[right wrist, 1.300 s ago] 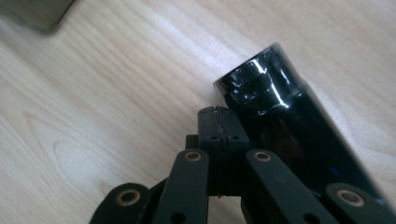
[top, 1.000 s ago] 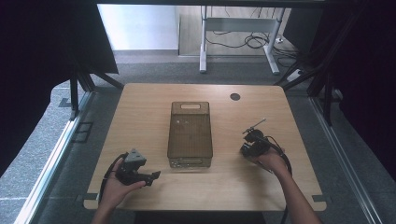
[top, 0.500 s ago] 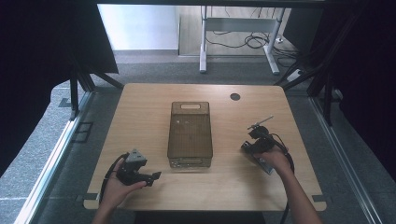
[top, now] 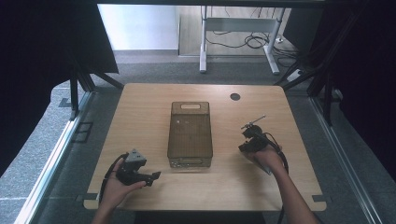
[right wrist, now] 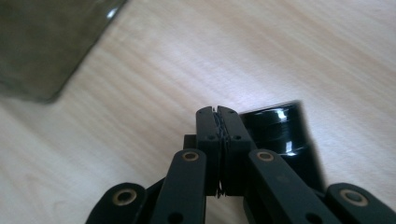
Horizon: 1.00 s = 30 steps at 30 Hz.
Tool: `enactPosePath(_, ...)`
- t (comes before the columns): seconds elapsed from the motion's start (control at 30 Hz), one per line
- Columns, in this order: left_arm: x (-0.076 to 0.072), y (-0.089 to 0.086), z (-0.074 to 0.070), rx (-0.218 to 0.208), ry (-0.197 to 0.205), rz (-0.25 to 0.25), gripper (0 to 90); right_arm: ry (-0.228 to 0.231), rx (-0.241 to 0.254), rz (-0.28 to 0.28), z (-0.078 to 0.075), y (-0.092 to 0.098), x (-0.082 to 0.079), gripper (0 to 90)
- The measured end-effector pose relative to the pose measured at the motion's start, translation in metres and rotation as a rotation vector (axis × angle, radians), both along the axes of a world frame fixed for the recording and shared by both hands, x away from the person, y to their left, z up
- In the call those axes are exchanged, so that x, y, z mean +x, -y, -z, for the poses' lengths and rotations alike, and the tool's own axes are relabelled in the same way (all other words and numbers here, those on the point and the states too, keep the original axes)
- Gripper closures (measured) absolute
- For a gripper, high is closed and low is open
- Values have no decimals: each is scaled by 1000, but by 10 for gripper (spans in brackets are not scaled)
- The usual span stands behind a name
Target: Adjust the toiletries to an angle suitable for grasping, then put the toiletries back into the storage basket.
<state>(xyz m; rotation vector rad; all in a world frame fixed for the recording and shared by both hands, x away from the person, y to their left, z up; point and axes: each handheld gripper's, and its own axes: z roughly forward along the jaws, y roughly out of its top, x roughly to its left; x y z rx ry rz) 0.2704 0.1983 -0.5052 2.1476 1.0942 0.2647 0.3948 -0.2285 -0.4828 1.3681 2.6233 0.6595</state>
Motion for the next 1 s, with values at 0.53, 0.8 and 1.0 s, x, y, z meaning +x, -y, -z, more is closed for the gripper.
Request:
enactPosePath(0.53,1,0,1,3,-2,1,216,55,54,-2,-15,7,-5,648)
enactPosePath(0.8,-1,-2,-1,0,4,1,216,68,11,42,-37,23,-14,410)
enactPosePath(1.0,0,-3,0,2,-2,-7,216,56,-31,13,-36,30,-12,345)
